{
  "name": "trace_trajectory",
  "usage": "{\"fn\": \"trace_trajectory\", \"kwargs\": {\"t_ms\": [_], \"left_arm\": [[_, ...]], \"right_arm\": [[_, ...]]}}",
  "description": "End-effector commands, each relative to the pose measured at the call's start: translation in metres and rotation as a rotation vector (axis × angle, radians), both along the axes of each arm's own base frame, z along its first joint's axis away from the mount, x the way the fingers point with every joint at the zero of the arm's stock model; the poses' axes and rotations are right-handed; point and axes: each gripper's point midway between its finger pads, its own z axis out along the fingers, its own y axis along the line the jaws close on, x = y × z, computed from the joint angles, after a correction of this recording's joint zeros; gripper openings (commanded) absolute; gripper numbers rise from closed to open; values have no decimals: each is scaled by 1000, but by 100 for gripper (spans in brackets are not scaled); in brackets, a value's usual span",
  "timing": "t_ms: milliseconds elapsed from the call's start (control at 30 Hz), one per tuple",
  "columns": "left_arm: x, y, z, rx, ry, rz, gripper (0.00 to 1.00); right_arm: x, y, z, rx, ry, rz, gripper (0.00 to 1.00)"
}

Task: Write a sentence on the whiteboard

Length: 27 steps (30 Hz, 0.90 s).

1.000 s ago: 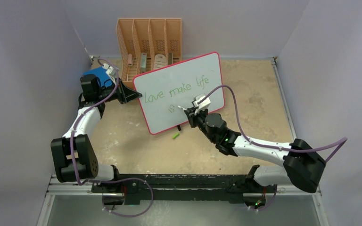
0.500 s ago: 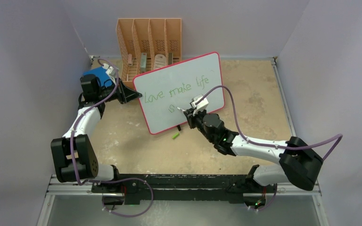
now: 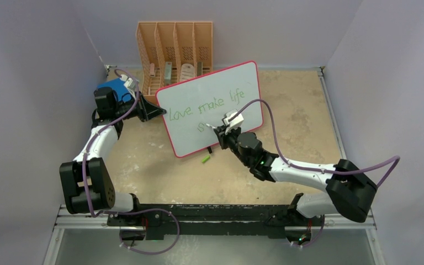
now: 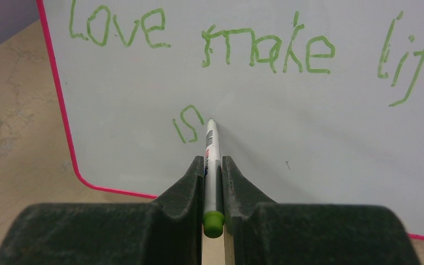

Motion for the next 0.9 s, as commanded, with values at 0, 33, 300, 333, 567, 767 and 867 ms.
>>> {"fn": "trace_trajectory", "kwargs": {"t_ms": [0, 33, 300, 333, 567, 767, 867], "left_arm": [[4, 3, 22, 38, -139, 2, 0], [4, 3, 22, 38, -138, 2, 0], [4, 3, 22, 40, -141, 5, 0], [4, 3, 23, 40, -141, 5, 0], [4, 3, 22, 40, -141, 5, 0], [4, 3, 22, 40, -139, 6, 0], [5, 3, 21, 40, -137, 6, 0]], "right_arm": [[11, 7, 31, 57, -64, -13, 0], [11, 6, 30, 54, -62, -13, 0], [7, 3, 11, 20, -17, -9, 0], [6, 1, 7, 14, -11, -11, 0], [0, -8, -10, -19, 27, -21, 0], [-5, -15, -22, -40, 52, -24, 0], [-6, -17, -24, -43, 55, -29, 0]]}}
